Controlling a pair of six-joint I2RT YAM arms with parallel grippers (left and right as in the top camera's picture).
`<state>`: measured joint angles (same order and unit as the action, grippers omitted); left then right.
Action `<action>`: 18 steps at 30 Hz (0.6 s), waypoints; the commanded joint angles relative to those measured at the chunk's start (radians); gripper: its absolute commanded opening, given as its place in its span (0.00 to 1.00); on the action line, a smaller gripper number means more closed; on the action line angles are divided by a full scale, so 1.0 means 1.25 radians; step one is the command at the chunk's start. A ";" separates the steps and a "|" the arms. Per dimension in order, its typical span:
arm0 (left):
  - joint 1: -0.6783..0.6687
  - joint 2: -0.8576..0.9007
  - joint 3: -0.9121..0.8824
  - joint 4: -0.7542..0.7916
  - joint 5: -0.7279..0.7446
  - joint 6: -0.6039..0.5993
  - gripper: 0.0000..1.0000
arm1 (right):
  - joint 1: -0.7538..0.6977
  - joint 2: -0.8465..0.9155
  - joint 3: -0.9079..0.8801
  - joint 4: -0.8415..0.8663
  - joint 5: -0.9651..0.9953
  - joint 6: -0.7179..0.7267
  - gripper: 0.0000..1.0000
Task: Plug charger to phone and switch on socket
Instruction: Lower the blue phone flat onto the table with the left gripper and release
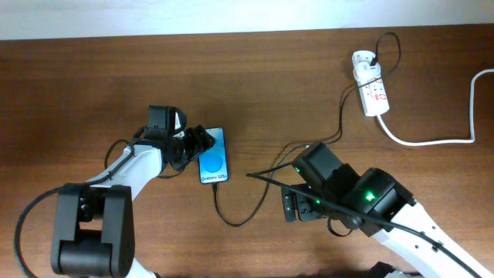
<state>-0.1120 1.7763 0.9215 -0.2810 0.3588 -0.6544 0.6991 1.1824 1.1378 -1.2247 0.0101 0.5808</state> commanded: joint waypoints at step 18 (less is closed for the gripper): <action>0.008 -0.757 0.026 -0.611 -0.305 0.205 0.99 | -0.005 0.003 -0.022 0.068 0.043 0.006 0.98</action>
<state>-0.1066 0.9794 0.9520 -0.9970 0.0368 -0.4198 0.6991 1.1843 1.1122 -1.1404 0.0456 0.5808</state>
